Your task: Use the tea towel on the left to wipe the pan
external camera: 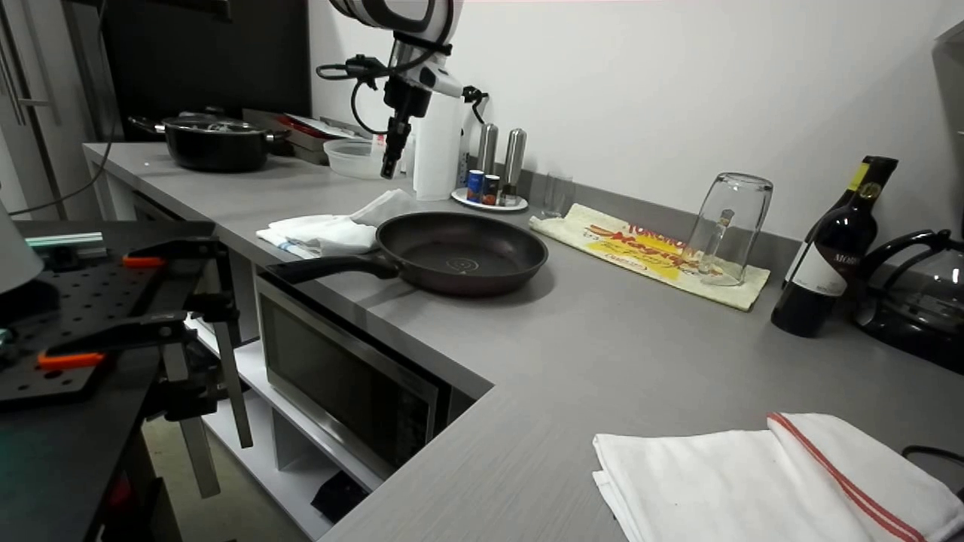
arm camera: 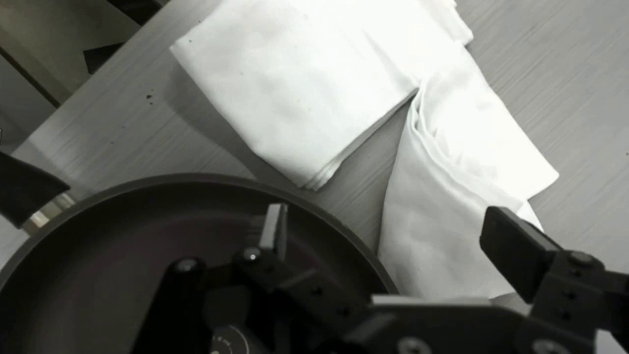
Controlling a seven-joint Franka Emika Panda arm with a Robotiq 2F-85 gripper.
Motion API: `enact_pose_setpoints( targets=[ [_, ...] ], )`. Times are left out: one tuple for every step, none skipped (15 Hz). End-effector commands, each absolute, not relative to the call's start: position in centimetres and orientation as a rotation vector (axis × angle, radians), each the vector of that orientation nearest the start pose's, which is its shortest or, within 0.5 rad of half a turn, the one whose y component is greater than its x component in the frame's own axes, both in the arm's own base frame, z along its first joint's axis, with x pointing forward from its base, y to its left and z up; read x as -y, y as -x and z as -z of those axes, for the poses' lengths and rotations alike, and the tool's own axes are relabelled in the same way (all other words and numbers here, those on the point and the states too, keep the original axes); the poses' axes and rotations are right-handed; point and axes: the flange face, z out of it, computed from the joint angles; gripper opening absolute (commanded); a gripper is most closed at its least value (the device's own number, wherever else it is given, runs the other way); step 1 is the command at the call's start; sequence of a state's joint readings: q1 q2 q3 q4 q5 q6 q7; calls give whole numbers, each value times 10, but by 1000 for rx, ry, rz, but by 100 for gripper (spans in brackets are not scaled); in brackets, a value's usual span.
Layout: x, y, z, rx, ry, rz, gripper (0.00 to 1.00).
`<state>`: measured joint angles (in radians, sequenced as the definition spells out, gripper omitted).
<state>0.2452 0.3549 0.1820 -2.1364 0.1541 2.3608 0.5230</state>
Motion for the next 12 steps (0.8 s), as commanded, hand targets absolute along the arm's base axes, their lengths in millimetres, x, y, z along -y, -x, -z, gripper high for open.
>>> enact_pose_setpoints(
  targets=[
    [-256,-518,-212,-489,2982,-204,100],
    [-261,-517,-207,-518,2978,-190,100],
    [-267,-516,-202,-542,2974,-183,100],
    [-273,-514,-198,-560,2969,-181,100],
    [-279,-513,-194,-572,2966,-184,100],
    [-284,-511,-190,-577,2965,-192,100],
    [-288,-508,-185,-573,2969,-198,100],
    [-292,-507,-181,-574,2965,-202,100],
    [-295,-505,-178,-572,2962,-208,100],
    [-298,-505,-175,-569,2959,-200,100],
    [-300,-505,-172,-568,2954,-199,100],
    [-302,-505,-168,-570,2946,-199,100]
  ],
)
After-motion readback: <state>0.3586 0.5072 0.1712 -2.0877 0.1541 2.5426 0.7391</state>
